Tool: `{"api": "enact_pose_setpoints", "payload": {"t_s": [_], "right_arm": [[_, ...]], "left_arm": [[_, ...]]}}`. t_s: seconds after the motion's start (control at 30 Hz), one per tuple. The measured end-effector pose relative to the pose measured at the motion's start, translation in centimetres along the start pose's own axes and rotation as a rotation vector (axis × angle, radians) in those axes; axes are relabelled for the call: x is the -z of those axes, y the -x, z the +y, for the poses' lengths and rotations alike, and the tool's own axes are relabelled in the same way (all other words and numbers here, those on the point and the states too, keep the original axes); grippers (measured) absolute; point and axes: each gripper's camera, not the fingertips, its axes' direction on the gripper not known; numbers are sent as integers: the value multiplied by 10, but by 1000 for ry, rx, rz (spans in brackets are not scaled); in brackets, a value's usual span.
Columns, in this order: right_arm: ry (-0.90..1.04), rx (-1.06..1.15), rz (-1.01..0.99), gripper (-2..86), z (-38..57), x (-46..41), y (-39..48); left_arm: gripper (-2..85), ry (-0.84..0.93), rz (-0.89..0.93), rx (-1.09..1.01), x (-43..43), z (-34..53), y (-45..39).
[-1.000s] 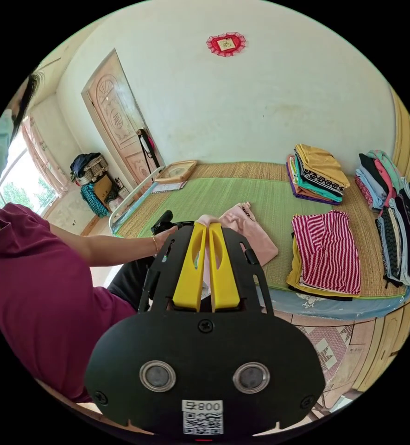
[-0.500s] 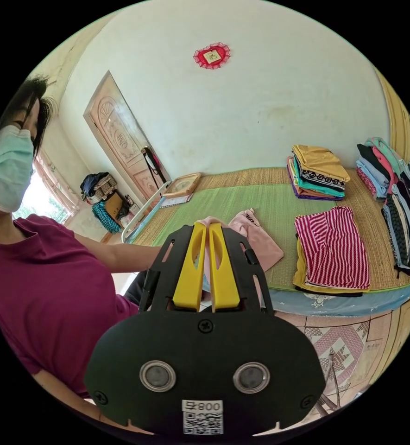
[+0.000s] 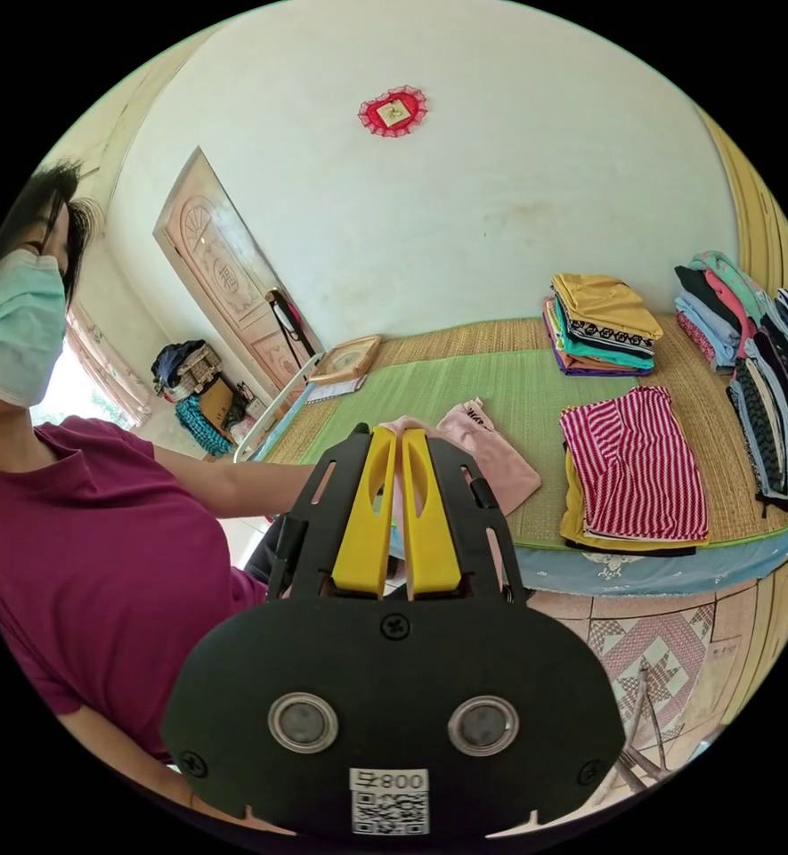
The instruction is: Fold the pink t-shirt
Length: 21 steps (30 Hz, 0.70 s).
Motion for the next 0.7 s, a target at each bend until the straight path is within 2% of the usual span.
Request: {"api": "enact_pose_setpoints", "payload": {"t_s": [0.23,0.47,0.7], "right_arm": [[-48,-25,-47,6,18,21,-40],[-247,75,-100,6,29,88,-38],[-407,236,-128,7,44,158,3]], "left_arm": [[7,-145,289,-175,144,77,-62],[6,-317,477,-478,316,195,-162],[6,-449,532,-823,438,325,-261]]}}
